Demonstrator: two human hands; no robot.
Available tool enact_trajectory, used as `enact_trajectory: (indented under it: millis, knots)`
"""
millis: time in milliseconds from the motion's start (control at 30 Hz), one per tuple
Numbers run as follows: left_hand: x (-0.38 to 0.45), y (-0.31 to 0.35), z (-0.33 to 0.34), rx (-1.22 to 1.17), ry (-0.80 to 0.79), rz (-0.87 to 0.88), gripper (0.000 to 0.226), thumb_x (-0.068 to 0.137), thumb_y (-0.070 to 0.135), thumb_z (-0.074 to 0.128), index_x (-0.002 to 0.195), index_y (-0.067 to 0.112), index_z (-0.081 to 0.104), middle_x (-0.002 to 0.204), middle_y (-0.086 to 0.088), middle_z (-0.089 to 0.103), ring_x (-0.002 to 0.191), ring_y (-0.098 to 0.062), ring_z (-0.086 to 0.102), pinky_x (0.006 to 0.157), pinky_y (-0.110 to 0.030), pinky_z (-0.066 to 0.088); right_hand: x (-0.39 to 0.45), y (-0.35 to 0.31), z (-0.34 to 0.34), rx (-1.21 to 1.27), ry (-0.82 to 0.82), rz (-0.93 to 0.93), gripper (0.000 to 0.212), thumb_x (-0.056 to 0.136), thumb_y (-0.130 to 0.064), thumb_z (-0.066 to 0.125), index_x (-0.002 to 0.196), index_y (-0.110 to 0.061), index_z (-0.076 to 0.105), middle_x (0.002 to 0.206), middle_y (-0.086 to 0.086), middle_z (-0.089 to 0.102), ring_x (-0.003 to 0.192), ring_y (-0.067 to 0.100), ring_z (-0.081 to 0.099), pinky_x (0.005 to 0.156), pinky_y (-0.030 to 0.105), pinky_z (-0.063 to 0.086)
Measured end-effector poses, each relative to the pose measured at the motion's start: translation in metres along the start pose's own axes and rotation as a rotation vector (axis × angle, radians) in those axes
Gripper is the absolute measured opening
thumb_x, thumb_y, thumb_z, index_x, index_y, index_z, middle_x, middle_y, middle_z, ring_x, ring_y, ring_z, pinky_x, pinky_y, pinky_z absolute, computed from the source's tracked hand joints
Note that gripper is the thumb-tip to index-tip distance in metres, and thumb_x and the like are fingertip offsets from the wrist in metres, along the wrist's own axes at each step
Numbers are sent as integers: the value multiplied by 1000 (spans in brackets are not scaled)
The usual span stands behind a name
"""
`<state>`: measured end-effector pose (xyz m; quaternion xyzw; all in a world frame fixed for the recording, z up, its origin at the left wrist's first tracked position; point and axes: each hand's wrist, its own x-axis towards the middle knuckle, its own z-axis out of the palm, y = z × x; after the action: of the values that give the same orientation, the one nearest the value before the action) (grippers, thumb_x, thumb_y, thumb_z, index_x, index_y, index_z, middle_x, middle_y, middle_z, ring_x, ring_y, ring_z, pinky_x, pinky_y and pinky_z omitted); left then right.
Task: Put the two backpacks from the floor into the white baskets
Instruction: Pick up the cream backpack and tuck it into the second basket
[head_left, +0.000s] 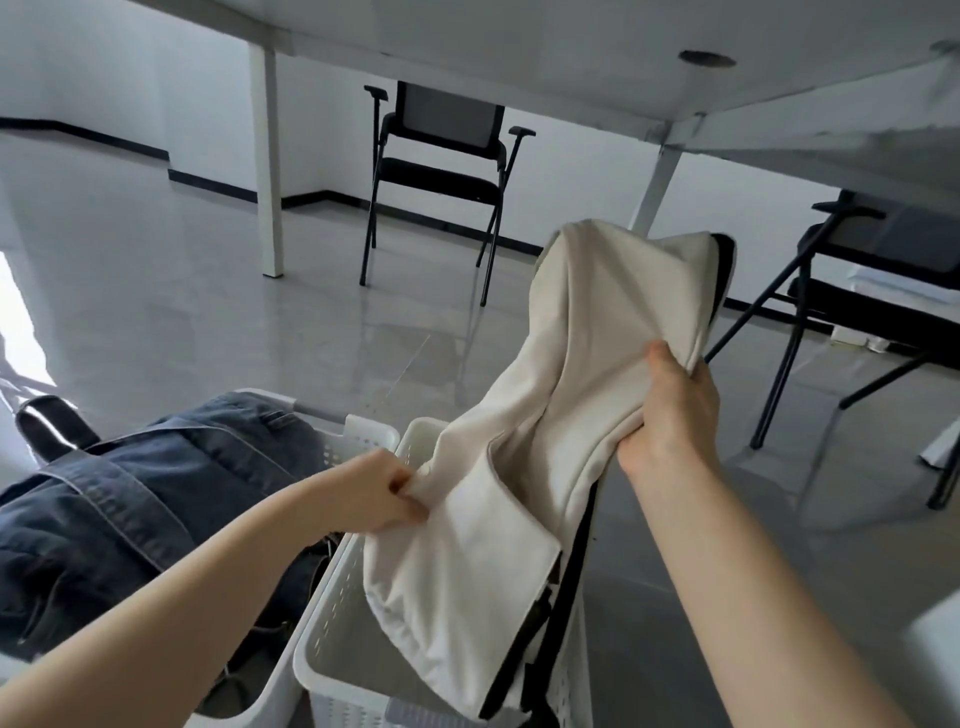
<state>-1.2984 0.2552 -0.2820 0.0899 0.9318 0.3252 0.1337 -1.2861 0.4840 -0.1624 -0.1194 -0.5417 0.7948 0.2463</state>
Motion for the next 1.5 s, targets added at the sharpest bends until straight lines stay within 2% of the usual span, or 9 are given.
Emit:
enact_trajectory:
  millis: [233, 367, 633, 867, 1000, 1133, 1267, 1367, 1500]
  knots:
    - [-13, 23, 65, -493, 806, -181, 17, 82, 5, 52, 68, 9, 43, 65, -2, 54, 58, -13, 43, 49, -26, 31, 9, 7, -11, -32, 19, -50, 13, 94, -18, 53, 91, -29, 61, 101, 0, 68, 97, 20, 66, 89, 38, 55]
    - [-10, 5, 106, -112, 552, 38, 13, 82, 6, 49, 75, 15, 44, 80, 1, 60, 73, -21, 55, 59, -35, 42, -3, 27, -17, -92, -26, -74, 14, 93, -16, 54, 91, -27, 62, 95, -2, 68, 88, 16, 66, 82, 33, 52]
    - [-18, -2, 112, 406, -24, -191, 29, 87, 8, 44, 110, 12, 62, 120, -11, 63, 112, -33, 60, 84, -36, 47, -42, 71, -44, -163, -6, -29, 24, 90, -12, 57, 96, -35, 64, 102, -12, 69, 104, 14, 65, 98, 36, 48]
    - [1, 13, 78, -184, -32, 81, 120, 59, 30, 82, 152, 32, 5, 140, 4, 44, 125, -25, 48, 105, -38, 39, -33, 71, -52, -72, 91, -44, 30, 86, -9, 57, 91, -35, 70, 109, 1, 71, 110, 27, 64, 105, 50, 44]
    - [-12, 22, 92, -135, 300, 189, 31, 71, 26, 64, 101, 32, 55, 71, 9, 60, 79, -25, 60, 65, -26, 43, -31, 80, -53, -43, 83, 20, 39, 85, -10, 58, 123, -19, 61, 124, 7, 66, 115, 25, 61, 106, 44, 44]
    - [-18, 15, 95, 463, -103, 74, 32, 81, 26, 56, 112, 20, 59, 115, -9, 64, 109, -34, 60, 84, -38, 47, -34, 84, -61, -419, -108, -108, 16, 69, 5, 57, 80, -6, 60, 75, 6, 64, 71, 21, 58, 65, 31, 43]
    - [-14, 8, 54, -207, -312, 26, 41, 72, 9, 72, 111, 2, 61, 103, -23, 65, 98, -18, 65, 93, -44, 51, -34, 80, -59, -654, -187, -146, 8, 63, 2, 56, 65, 2, 48, 57, 7, 47, 55, 16, 41, 50, 28, 30]
    - [-13, 20, 15, -797, -190, -66, 4, 85, 15, 60, 88, 13, 60, 79, -17, 55, 76, 8, 57, 80, -41, 48, -38, 69, -51, -621, -313, -47, 17, 62, 5, 55, 56, -10, 49, 52, -3, 47, 52, 12, 40, 48, 23, 31]
    - [-9, 31, -15, -1557, -146, -62, 71, 83, 70, 43, 115, 12, 69, 108, -11, 72, 99, -29, 67, 83, -41, 47, -50, 57, -43, -717, -668, 15, 30, 54, -2, 52, 82, -3, 61, 76, 6, 62, 72, 17, 57, 63, 31, 42]
